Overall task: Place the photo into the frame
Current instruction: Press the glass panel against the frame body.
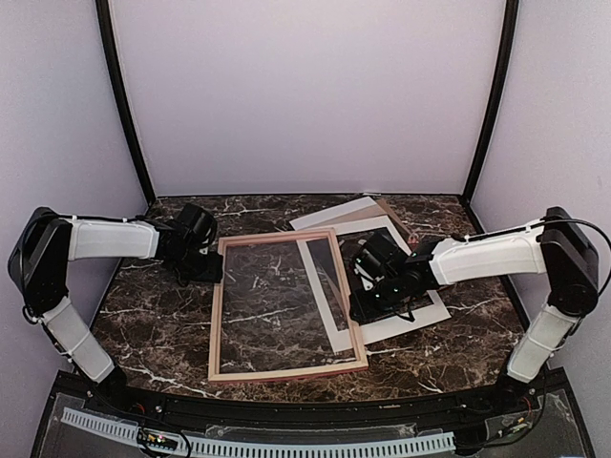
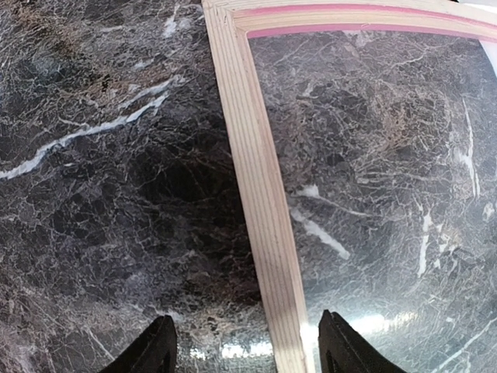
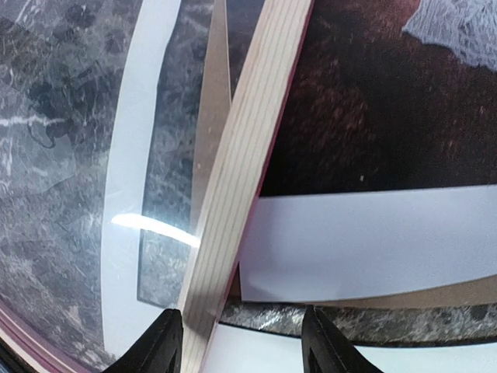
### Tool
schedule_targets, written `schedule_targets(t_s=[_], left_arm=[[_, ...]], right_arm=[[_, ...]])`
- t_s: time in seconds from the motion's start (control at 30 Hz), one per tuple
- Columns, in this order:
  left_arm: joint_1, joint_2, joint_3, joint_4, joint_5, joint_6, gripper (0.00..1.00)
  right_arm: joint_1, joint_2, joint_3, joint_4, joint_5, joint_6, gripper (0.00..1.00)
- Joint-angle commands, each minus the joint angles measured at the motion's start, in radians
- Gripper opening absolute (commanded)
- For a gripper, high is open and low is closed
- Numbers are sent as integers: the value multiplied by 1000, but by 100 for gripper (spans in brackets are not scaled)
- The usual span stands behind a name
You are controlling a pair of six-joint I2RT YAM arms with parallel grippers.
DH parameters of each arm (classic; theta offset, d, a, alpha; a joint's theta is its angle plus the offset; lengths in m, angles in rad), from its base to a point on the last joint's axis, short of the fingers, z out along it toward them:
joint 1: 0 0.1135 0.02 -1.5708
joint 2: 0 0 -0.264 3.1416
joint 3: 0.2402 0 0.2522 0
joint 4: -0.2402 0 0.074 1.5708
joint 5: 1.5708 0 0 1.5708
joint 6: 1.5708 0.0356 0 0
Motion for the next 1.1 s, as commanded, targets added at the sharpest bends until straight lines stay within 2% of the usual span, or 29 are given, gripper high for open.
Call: schedule_targets(t_s=[0.0,0.37,1.07], left_arm=[[6,-40,-23,1,9,-13,65],[5,-31,-26,5,14,-18,66],[5,-20,-36,16,17,-19,66]], right_arm=[[35,-49,-62,36,23,63,53],[99,-51,-96,37,16,107,52],[148,-121,-140,71,-17,221,54]])
